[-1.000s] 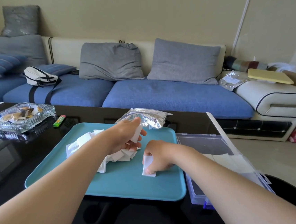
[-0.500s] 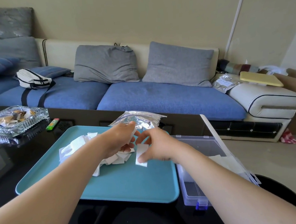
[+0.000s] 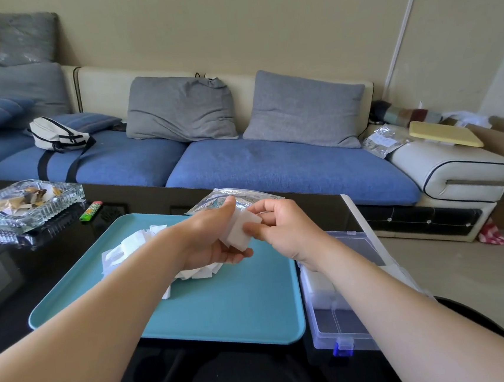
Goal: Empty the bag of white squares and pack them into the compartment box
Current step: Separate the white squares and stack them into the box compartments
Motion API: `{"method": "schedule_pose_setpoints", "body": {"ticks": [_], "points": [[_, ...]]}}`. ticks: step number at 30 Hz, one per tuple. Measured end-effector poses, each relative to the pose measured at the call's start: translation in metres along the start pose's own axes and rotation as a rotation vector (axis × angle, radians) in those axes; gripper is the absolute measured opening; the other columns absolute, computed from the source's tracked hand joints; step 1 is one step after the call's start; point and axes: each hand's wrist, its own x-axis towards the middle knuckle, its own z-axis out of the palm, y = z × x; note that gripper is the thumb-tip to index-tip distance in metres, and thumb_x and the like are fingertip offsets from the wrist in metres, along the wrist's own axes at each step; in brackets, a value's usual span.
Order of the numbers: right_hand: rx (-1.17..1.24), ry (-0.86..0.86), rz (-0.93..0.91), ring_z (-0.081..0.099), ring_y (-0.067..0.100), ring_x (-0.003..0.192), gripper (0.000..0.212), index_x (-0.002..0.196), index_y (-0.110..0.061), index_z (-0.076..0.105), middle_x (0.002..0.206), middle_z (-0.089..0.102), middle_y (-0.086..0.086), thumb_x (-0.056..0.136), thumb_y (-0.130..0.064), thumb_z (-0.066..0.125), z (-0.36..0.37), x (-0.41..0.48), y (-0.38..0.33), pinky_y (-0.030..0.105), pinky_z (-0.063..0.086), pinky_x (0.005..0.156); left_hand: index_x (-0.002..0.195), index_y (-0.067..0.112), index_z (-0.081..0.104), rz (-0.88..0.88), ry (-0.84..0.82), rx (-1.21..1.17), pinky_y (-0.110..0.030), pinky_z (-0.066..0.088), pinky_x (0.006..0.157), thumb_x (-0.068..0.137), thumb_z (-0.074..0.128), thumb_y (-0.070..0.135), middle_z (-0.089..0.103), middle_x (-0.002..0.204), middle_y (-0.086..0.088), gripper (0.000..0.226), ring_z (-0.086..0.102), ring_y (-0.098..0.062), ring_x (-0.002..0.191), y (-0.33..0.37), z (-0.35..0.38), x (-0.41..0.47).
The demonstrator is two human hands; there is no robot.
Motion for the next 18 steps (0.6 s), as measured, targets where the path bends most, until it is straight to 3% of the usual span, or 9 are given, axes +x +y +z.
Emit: {"method": "schedule_pose_setpoints", "body": {"ticks": [4,8,11,12,13,16,18], "points": [[0.035,0.081,-0.026,0.068,0.011,0.069,0.011,0.106,-0.014,0.073,0.089,0.081,0.004,0.096,-0.012,0.077,0.005,0.000,-0.003,0.028,0.057,0.072,0.119,0.006,0.068,-0.017,-0.061,0.025,-0.034,0.058,0.068,0.109,0.017,0.061,0.069,0.089,-0.013,0.076,0.074,-0.031,0.086,0.002,0.003,-0.004],[0.030,0.162,-0.018,0.072,0.015,0.068,0.013,0.102,-0.021,0.078,0.088,0.080,0.004,0.090,-0.017,0.083,0.007,0.003,-0.001,0.033,0.061,0.073,0.117,0.007,0.069,-0.002,-0.078,0.058,-0.033,0.057,0.069,0.109,0.014,0.062,0.070,0.090,-0.013,0.078,0.072,-0.028,0.082,0.002,0.003,-0.005],[-0.167,0.264,-0.079,0.067,0.003,0.066,0.013,0.101,-0.025,0.080,0.081,0.076,-0.002,0.088,-0.028,0.083,0.008,0.004,0.001,0.021,0.055,0.067,0.114,0.008,0.068,0.038,-0.072,0.103,-0.032,0.055,0.066,0.108,0.022,0.064,0.071,0.089,-0.014,0.073,0.068,-0.024,0.073,0.003,0.006,-0.007],[-0.247,0.264,-0.138,0.062,0.002,0.062,0.006,0.093,-0.022,0.080,0.078,0.074,-0.002,0.092,-0.028,0.079,0.009,0.002,0.000,0.019,0.049,0.061,0.113,0.008,0.068,0.058,-0.058,0.119,-0.031,0.054,0.065,0.108,0.026,0.063,0.068,0.084,-0.013,0.069,0.065,-0.021,0.069,0.004,0.007,-0.006],[-0.333,0.255,-0.195,0.057,0.003,0.060,0.013,0.086,-0.019,0.077,0.077,0.071,0.001,0.095,-0.027,0.074,0.012,0.001,-0.001,0.021,0.044,0.060,0.112,0.007,0.068,0.074,-0.038,0.131,-0.031,0.054,0.064,0.108,0.031,0.060,0.064,0.079,-0.014,0.065,0.061,-0.019,0.065,0.004,0.008,-0.006],[-0.442,0.175,-0.199,0.053,0.004,0.094,0.017,0.091,-0.017,0.069,0.103,0.059,0.001,0.090,-0.034,0.072,0.023,0.000,-0.003,0.023,0.044,0.078,0.115,0.002,0.068,0.094,0.039,0.103,-0.031,0.056,0.071,0.106,0.044,0.057,0.058,0.089,-0.015,0.061,0.057,-0.019,0.071,0.005,0.009,-0.002],[-0.499,0.119,-0.168,0.046,0.013,0.114,0.039,0.102,-0.025,0.062,0.114,0.050,-0.003,0.075,-0.044,0.083,0.027,-0.001,-0.001,0.027,0.045,0.091,0.120,0.004,0.068,0.089,0.083,0.072,-0.032,0.053,0.075,0.105,0.048,0.058,0.056,0.084,-0.007,0.059,0.056,-0.018,0.071,0.007,0.006,-0.001]]}}
